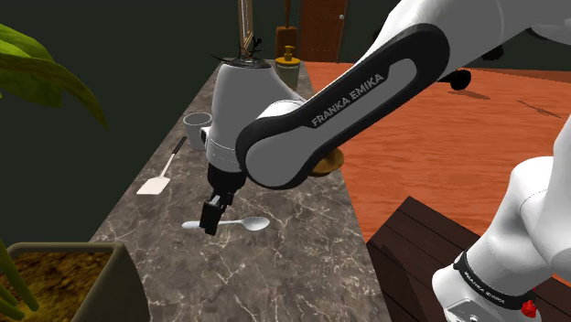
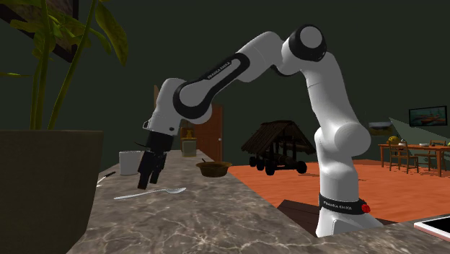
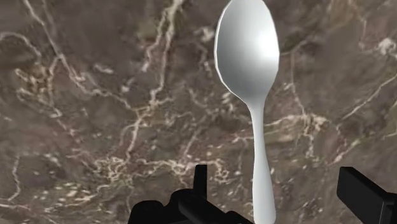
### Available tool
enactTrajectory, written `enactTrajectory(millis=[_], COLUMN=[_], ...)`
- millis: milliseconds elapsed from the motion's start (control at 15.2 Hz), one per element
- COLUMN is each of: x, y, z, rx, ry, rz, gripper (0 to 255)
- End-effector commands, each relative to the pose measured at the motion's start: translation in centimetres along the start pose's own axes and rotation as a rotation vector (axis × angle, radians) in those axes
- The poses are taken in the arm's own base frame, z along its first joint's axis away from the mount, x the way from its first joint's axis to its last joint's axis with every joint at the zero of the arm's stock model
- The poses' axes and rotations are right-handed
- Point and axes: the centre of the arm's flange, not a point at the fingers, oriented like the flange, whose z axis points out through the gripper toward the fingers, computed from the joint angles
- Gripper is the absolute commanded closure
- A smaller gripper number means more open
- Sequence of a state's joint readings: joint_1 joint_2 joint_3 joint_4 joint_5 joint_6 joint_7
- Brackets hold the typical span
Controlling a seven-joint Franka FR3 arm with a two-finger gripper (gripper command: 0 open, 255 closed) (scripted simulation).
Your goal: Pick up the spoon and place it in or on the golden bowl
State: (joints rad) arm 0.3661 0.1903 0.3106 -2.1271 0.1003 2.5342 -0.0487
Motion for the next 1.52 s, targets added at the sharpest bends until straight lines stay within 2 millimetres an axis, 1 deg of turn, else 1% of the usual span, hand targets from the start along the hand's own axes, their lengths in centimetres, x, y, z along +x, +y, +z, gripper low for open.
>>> enactTrajectory(millis=[0, 66, 528, 594, 1188, 1452], x=[-0.2, -0.2, -0.2, -0.2, -0.2, 0.3], y=[-0.1, -0.1, -0.1, -0.1, -0.1, -0.3], z=[1.1, 1.4, 1.4, 1.4, 1.4, -0.6], rx=[0.0, 0.0, 0.0, 0.0, 0.0, 0.0], ry=[0.0, 0.0, 0.0, 0.0, 0.0, 0.0], rz=[0.0, 0.0, 0.0, 0.0, 0.0, 0.0], gripper=[0, 0, 0, 255, 255, 255])
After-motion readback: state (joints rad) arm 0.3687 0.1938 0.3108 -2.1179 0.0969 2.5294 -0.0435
